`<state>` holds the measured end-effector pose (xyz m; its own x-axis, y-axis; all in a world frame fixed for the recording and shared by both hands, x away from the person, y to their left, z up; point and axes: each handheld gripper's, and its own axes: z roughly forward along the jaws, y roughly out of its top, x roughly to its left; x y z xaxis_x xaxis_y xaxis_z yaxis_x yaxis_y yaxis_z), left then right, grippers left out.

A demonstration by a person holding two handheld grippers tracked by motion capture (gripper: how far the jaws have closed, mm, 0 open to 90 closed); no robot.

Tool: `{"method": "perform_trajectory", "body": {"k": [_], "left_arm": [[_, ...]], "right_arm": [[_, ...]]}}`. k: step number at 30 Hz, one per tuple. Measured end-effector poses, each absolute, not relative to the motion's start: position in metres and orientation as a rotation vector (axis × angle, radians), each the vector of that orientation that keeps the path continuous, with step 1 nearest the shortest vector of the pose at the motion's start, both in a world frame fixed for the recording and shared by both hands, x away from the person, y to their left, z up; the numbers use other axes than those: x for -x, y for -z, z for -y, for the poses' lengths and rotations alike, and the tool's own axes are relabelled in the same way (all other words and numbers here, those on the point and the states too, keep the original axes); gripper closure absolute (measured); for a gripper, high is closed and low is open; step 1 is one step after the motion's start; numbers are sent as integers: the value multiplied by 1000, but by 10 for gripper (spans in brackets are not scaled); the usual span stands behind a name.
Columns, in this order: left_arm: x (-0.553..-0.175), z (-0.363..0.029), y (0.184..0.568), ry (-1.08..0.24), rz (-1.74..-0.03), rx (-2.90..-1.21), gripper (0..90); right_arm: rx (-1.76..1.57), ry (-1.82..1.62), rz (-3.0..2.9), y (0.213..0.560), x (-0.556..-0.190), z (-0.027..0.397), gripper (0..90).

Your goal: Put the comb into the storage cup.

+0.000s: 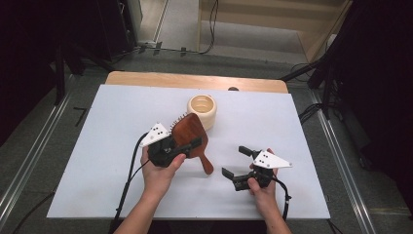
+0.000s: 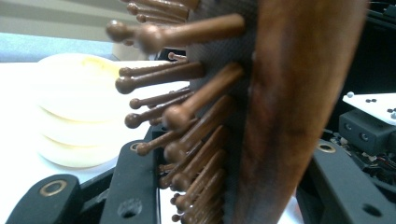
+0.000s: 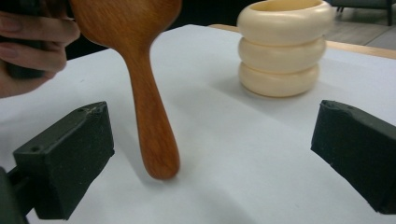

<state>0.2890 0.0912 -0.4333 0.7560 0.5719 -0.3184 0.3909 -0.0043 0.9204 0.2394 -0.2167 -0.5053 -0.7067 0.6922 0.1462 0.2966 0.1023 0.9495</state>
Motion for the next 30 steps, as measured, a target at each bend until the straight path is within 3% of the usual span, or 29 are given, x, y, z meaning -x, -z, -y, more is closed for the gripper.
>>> {"method": "perform_trajectory", "body": {"k": [30], "left_arm": [[-295,-109,429,-184,-790,-1614,561]], "right_arm": [[-1083,-1538,-1959,510,-210,303,0]]}}
